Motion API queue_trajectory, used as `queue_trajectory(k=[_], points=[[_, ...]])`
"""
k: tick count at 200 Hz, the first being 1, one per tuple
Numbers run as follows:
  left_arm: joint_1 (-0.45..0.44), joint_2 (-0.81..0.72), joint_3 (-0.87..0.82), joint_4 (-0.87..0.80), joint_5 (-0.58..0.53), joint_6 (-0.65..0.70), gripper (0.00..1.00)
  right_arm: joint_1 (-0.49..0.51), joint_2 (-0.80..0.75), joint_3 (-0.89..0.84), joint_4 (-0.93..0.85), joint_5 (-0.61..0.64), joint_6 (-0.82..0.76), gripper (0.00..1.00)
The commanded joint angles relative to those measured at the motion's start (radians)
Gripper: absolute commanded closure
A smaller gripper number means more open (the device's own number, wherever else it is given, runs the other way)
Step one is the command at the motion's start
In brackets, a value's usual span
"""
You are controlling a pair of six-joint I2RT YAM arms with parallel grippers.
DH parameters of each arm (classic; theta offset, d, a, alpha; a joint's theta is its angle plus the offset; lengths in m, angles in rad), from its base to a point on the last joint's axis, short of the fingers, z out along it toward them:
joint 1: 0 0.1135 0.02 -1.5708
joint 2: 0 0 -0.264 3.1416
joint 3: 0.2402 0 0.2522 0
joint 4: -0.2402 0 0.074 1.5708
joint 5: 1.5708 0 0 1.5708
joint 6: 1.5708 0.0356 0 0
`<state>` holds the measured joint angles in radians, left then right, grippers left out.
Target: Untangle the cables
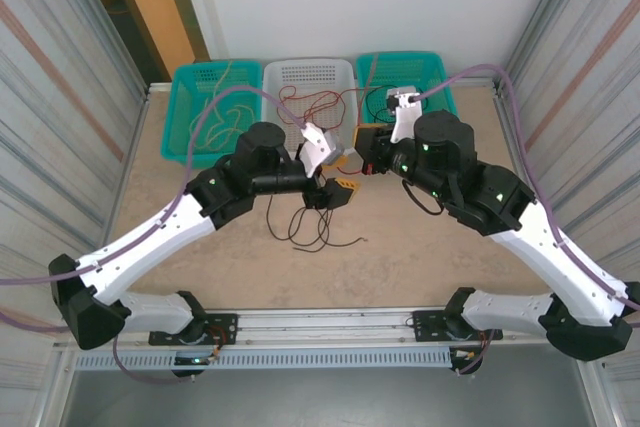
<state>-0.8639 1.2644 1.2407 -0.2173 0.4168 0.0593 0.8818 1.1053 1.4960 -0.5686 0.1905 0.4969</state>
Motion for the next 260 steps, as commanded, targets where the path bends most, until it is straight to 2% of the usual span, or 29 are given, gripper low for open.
queue_trajectory(k=[1,27,45,56,91,130,155,166,180,209,224,241,260], points=[[-0.028,0.005,0.026,-0.011,-0.045,0.08,0.43,-0.019,-0.042,-0.005,0.056,-0.053,0.044,1.0],[-0.034,0.007,0.015,0.011,-0.046,0.057,0.75,-0.043,-0.067,-0.031,0.091,-0.08,0.081,1.0],[-0.037,0.001,-0.003,0.042,-0.06,0.019,0.88,-0.057,-0.089,-0.067,0.136,-0.093,0.119,1.0],[-0.037,-0.002,-0.017,0.063,-0.088,-0.017,1.0,-0.064,-0.102,-0.091,0.166,-0.096,0.145,1.0],[-0.037,-0.015,-0.09,0.125,-0.171,-0.17,1.0,-0.105,-0.155,-0.154,0.263,-0.125,0.232,1.0],[-0.03,-0.091,-0.202,0.238,-0.251,-0.351,1.0,-0.218,-0.218,-0.258,0.332,-0.171,0.405,1.0],[-0.008,-0.141,-0.315,0.43,-0.211,-0.474,1.0,-0.339,-0.25,-0.377,0.422,-0.278,0.589,1.0],[0.002,-0.152,-0.341,0.488,-0.198,-0.514,1.0,-0.357,-0.25,-0.419,0.452,-0.301,0.634,1.0],[0.019,-0.164,-0.348,0.528,-0.173,-0.548,1.0,-0.354,-0.236,-0.419,0.361,-0.262,0.627,1.0],[0.046,-0.176,-0.309,0.612,-0.035,-0.59,1.0,-0.367,-0.191,-0.425,0.236,-0.239,0.593,1.0],[0.046,-0.174,-0.266,0.604,-0.001,-0.6,1.0,-0.38,-0.143,-0.402,0.188,-0.275,0.579,0.9],[0.055,-0.173,-0.236,0.615,0.002,-0.628,1.0,-0.379,-0.072,-0.351,0.151,-0.323,0.535,0.69],[0.097,-0.161,-0.191,0.589,0.003,-0.667,1.0,-0.335,-0.048,-0.289,0.094,-0.286,0.446,0.54]])
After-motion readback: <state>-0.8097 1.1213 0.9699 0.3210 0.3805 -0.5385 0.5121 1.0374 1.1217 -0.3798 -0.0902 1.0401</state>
